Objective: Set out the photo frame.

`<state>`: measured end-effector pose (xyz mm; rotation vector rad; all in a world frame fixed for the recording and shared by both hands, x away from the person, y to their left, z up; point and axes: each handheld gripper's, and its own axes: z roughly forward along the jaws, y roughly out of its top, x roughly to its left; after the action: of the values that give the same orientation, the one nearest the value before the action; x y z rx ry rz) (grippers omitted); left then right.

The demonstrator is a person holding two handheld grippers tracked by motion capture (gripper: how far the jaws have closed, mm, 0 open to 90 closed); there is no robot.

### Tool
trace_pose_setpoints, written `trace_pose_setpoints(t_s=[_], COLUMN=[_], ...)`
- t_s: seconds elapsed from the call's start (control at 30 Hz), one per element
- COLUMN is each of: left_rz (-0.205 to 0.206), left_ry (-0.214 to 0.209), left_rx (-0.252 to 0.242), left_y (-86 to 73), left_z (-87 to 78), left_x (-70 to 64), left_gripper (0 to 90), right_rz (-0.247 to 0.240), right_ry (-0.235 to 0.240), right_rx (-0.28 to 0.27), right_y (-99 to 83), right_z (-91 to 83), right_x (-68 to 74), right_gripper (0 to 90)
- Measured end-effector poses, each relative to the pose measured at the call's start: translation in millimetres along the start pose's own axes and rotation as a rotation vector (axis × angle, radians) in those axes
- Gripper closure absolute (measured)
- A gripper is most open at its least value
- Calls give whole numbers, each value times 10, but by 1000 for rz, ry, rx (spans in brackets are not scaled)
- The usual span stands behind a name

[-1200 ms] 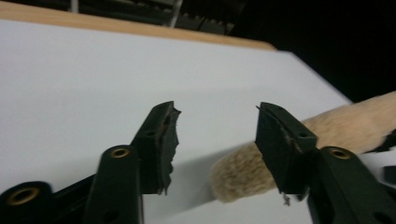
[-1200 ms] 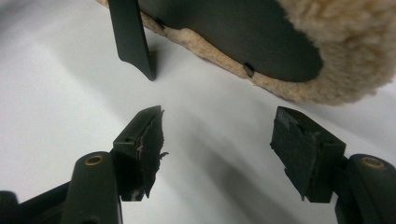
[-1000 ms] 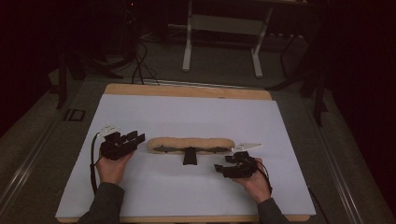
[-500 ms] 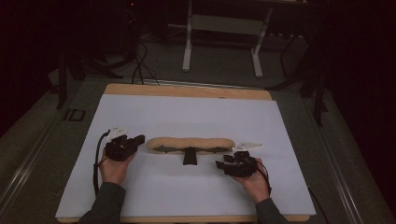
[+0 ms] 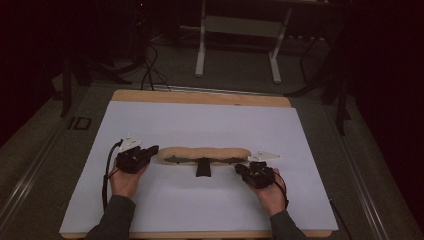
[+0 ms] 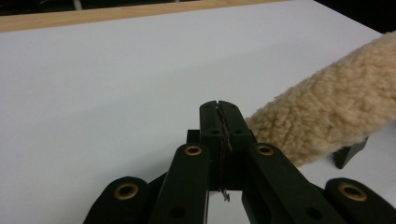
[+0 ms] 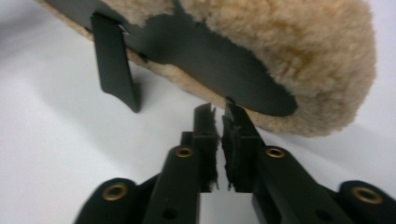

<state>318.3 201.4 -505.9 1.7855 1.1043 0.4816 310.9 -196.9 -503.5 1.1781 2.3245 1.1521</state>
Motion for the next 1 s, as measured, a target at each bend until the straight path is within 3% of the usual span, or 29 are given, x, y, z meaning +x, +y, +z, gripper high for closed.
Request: trace_pose_setpoints(t_s=[0.17,0.57,1.0], left_rz=[10,29,34], left_ry=[-4,-4,-10], left_rx=[3,13,18], left_y=[-1,-6,-26], left_z=[6,-20,-45], left_x=[-15,-37,-62], left_gripper=[899,899,899], right_rz=[24,44,26], right_ry=[-32,-42,-40], right_rx=[-20,-26,7], right_y=[21,49,115], right_z=[-20,10,72], right_x=[-33,-51,-57], right_gripper=[894,895,893])
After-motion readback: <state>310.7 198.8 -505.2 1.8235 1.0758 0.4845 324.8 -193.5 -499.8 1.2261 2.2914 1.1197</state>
